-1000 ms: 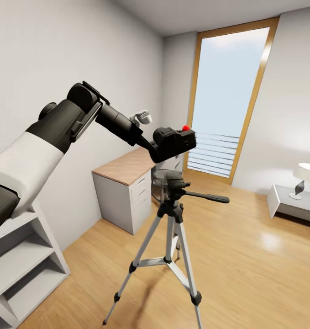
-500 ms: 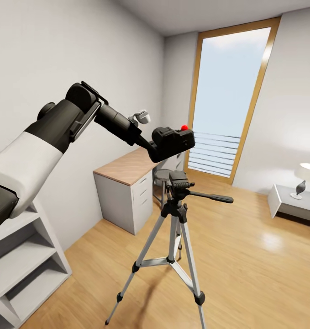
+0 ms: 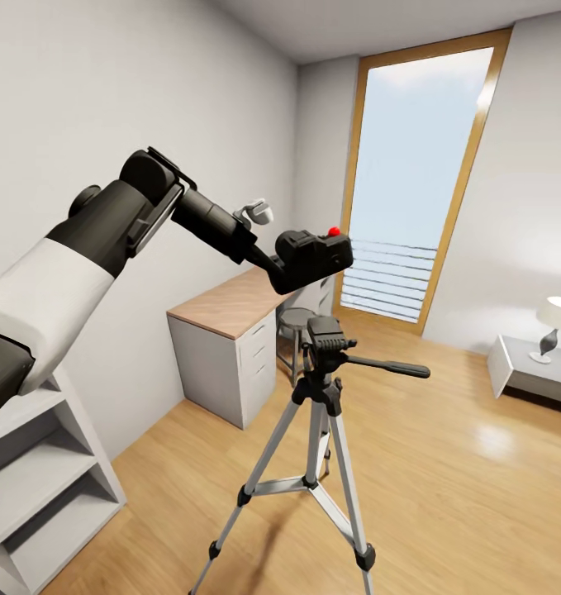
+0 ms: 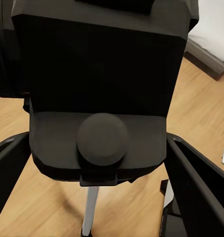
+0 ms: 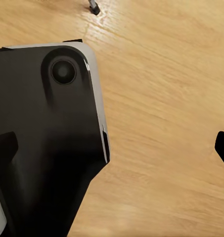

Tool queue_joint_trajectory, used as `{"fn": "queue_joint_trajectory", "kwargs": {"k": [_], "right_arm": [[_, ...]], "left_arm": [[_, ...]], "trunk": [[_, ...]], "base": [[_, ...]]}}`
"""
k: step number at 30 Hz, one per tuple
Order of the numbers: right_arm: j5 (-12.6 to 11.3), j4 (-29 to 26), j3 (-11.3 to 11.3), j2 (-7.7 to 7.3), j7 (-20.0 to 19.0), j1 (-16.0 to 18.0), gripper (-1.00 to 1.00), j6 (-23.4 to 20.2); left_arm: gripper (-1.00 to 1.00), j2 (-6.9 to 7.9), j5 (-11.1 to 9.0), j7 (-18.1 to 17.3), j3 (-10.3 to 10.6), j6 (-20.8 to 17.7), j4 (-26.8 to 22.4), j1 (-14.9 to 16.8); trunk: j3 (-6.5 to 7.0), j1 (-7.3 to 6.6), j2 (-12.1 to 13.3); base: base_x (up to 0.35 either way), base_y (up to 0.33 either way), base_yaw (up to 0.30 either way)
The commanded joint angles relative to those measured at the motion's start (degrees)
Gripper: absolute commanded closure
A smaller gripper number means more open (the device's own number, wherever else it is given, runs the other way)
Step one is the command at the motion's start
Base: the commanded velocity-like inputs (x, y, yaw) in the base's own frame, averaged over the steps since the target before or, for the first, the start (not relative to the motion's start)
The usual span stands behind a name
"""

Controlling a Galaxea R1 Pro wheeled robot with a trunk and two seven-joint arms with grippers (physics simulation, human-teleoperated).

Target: Attach the digital camera to the camera tripod in the bedroom.

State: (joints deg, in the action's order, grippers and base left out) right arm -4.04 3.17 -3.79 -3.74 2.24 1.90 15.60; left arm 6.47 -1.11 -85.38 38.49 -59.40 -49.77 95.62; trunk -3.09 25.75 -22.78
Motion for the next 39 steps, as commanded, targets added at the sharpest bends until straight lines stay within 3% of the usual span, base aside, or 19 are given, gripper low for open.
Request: {"fn": "queue_joint_trajectory", "kwargs": {"k": [1, 6, 11, 18, 39], "right_arm": [[-0.27, 0.26, -0.35, -0.01, -0.13, 0.12, -1.0, 0.49], [-0.27, 0.26, -0.31, -0.03, -0.13, 0.12, -1.0, 0.49], [-0.26, 0.26, -0.27, -0.03, -0.13, 0.12, -1.0, 0.49], [-0.27, 0.26, -0.26, -0.02, -0.13, 0.12, -1.0, 0.49], [-0.24, 0.26, -0.26, 0.0, -0.13, 0.12, -1.0, 0.57]], "left_arm": [[1.0, 0.06, -0.12, -0.17, 0.18, -0.6, 0.08, 0.1], [1.0, -0.16, -0.12, -0.09, 0.22, -0.6, 0.99, -0.02], [1.0, -2.13, -0.12, -0.06, 0.26, -0.6, 6.59, 0.03], [1.0, -3.04, -0.12, -0.19, 0.27, -0.6, 8.32, 0.09], [1.0, -3.13, -0.12, -0.58, 1.07, -0.6, 7.72, -0.07]], "trunk": [[-0.13, 0.04, -0.14], [-0.13, 0.04, -0.14], [-0.13, 0.04, -0.14], [-0.13, 0.04, -0.14], [-0.13, 0.04, -0.14]], "base": [[0.001, 0.0, 0.0], [0.0, 0.0, 0.0], [0.0, 0.0, 0.0], [0.0, 0.0, 0.0], [0.0, 0.0, 0.0]]}}
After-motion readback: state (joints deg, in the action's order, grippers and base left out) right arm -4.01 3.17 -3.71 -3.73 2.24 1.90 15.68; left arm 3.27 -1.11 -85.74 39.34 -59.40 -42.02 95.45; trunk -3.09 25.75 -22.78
